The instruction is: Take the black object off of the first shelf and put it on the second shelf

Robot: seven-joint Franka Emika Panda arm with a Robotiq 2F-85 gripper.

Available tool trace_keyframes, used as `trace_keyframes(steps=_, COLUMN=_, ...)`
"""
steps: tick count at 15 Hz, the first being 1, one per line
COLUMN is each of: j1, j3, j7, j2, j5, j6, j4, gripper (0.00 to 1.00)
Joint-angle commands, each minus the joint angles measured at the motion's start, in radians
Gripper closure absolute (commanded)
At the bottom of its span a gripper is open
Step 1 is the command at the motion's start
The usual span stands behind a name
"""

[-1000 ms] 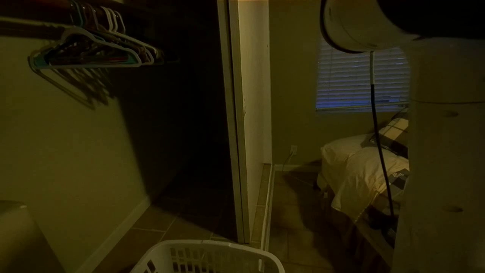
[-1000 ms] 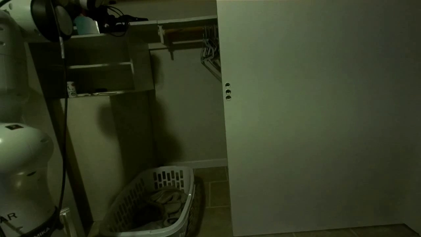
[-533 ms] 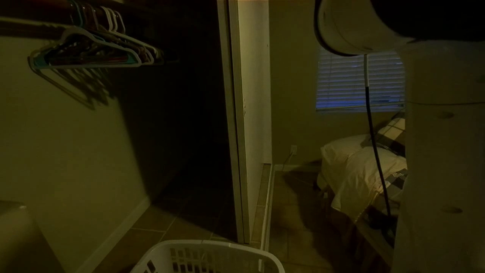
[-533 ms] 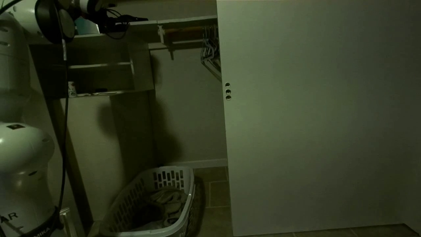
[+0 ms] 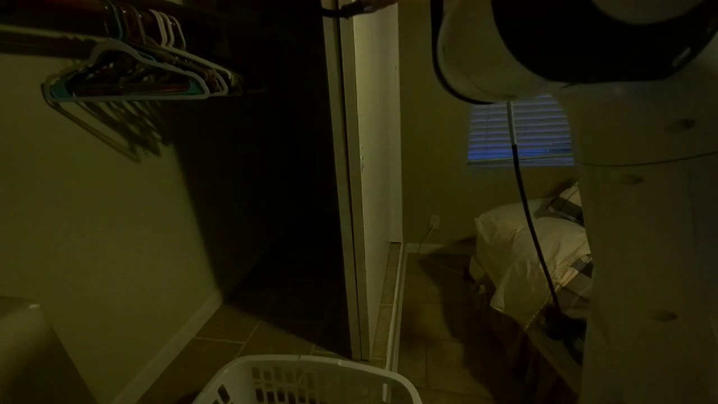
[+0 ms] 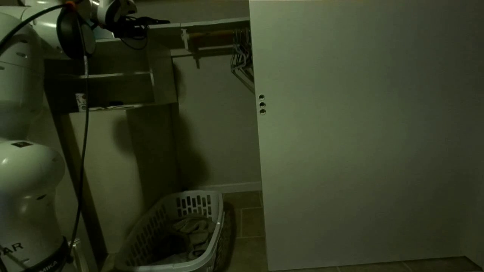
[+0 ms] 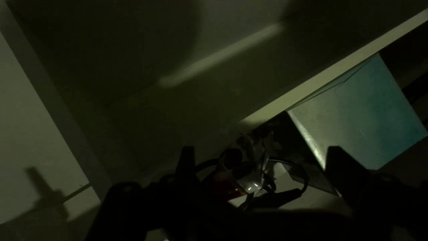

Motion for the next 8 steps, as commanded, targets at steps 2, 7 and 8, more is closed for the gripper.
trace_keyframes(steps=2, j1=0.067, j3=-0.022, j7=0.025, j2=0.096, j5=-0.070, j6=0.008, j4=0.151, gripper=0.03)
trace_keyframes(steps=7, j1=0.094, j3=-0.020, j7=0.023, j2=0.140, j5=-0.088, j6=0.004, j4=0.221, gripper=0.33)
trace_keyframes(steps=8, j1=0.099, j3=-0.021, j7=0.023, j2=0.146, j5=-0.088, j6=0.001, j4=0.232, gripper=0.32)
